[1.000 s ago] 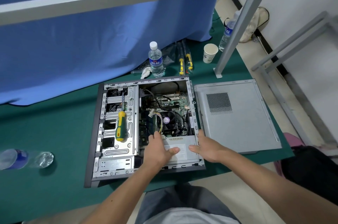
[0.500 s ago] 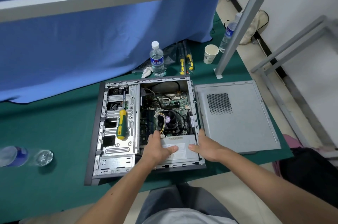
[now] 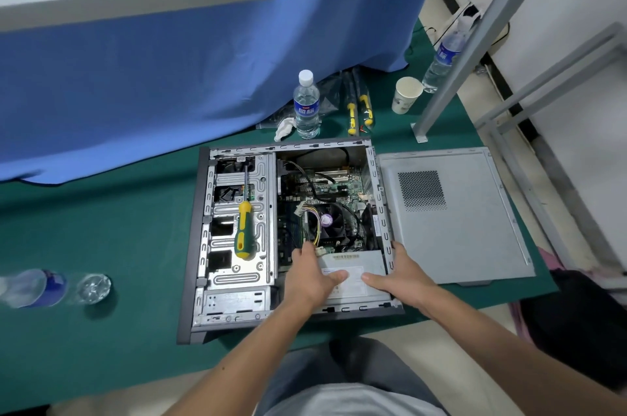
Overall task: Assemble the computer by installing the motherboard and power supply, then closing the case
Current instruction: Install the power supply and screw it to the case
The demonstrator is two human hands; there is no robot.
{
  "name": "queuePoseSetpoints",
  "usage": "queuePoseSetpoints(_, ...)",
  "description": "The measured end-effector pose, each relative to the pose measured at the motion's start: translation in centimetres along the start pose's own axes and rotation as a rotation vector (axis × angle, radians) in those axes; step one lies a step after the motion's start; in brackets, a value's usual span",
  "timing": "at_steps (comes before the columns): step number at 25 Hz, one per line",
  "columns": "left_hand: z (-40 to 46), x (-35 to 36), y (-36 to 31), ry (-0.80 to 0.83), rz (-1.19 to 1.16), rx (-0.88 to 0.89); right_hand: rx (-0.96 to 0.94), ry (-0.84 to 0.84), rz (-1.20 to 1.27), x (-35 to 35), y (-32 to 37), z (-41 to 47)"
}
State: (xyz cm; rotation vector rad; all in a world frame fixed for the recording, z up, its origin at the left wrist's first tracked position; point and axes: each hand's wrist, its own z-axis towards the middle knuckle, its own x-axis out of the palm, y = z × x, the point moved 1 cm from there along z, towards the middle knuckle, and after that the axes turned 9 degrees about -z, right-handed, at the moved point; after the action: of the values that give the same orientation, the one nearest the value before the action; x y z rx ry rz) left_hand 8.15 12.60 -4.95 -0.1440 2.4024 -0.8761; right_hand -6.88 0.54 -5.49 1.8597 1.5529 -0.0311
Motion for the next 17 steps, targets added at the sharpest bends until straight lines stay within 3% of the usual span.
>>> queuePoseSetpoints(10,0.0,-1.5,2.0,0.005,-0.053,0.024,0.078,-0.004,0.277,1.0,0.1,-1.0)
queuePoseSetpoints(12,-0.1,-1.6,2.2,0.008,-0.060,0.029,0.028,-0.132,0.074,1.1,0.9,-1.8)
queuePoseSetpoints(15,-0.1,-1.6,2.2,0.014,-0.077,0.033,-0.168,-0.504,-0.501,1.7,2.6,-3.2)
queuePoseSetpoints(17,0.2,-1.6,2.3,0.028,-0.077,0.026,-0.202,-0.461,-0.599,2.8,4.0,-3.8)
